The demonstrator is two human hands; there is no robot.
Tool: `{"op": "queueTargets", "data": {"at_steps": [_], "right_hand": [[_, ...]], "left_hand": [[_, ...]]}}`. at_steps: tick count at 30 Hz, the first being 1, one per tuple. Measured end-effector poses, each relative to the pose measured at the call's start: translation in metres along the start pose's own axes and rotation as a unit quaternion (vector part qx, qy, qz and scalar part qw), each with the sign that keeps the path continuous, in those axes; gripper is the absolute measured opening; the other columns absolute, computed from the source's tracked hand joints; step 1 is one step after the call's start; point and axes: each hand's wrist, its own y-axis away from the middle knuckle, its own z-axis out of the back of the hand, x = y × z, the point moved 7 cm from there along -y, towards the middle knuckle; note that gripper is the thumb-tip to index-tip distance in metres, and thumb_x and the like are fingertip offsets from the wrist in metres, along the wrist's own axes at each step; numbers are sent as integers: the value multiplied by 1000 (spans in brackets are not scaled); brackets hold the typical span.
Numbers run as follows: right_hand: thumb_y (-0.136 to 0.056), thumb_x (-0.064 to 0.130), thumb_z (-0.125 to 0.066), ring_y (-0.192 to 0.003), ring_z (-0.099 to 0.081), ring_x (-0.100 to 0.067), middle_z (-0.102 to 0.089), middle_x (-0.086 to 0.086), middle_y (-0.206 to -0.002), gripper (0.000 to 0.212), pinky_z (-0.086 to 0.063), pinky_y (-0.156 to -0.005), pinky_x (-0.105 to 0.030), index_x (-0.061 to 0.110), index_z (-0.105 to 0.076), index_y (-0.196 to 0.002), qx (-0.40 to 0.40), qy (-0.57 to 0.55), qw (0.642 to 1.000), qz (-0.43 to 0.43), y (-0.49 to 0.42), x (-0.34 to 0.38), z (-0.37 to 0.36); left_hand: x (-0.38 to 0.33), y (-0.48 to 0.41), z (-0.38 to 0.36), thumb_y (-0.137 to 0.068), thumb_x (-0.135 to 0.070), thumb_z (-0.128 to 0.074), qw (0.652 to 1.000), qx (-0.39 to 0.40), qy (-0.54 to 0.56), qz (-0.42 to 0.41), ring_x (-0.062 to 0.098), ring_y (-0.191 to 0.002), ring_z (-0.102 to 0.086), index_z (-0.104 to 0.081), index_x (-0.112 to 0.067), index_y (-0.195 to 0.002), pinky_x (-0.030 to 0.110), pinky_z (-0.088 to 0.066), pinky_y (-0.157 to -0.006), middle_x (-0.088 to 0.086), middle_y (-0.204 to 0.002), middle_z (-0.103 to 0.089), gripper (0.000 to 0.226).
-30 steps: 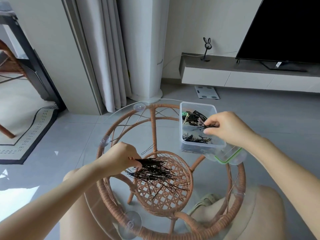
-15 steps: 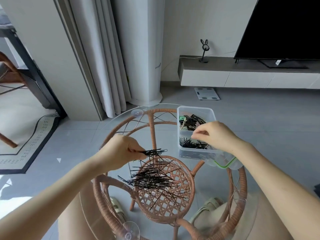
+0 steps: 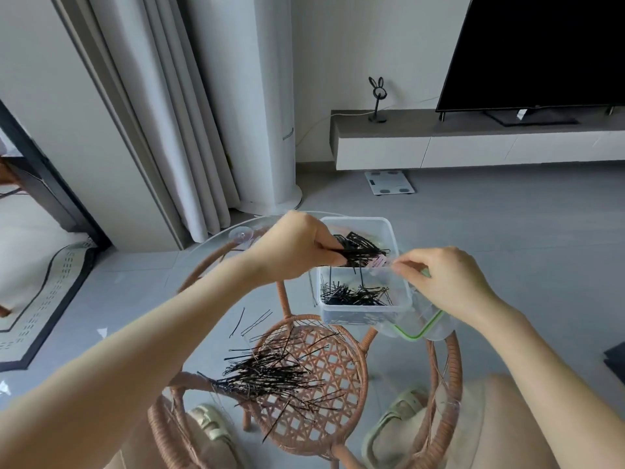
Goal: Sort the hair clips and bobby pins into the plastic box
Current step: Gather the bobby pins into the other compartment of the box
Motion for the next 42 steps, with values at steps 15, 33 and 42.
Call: {"op": "queueTargets", "data": {"at_steps": [15, 33, 42], "right_hand": [[-86, 37, -56, -71, -65, -16, -73, 7, -76, 18, -52, -64, -30, 26, -71, -84, -6, 9, 1000, -13, 14, -18, -12], [-91, 39, -41, -119, -36, 10, -52, 11, -129, 43, -18, -96, 6, 18, -51, -128, 77, -133, 987, 52, 92, 47, -82], [-82, 58, 13, -143, -11, -21, -19, -10, -153, 86, 7, -114, -34, 7, -21, -143, 95, -6, 995, 35, 81, 86, -177]], "left_hand": [[20, -27, -106, -83, -31, -64, 968, 205, -140, 44, 27, -105, -60, -61, -10, -119, 37, -50, -93, 10, -119, -64, 41], [95, 79, -18, -93, -44, -42, 986, -35, -49, 155, 19, -107, -63, -67, -23, -110, 34, -50, -93, -2, -118, -67, 38], [151, 121, -89, -88, -51, -5, 973, -19, -75, 218, 15, -145, -4, -28, -21, -144, 30, 4, -118, -2, -154, -21, 67]]}}
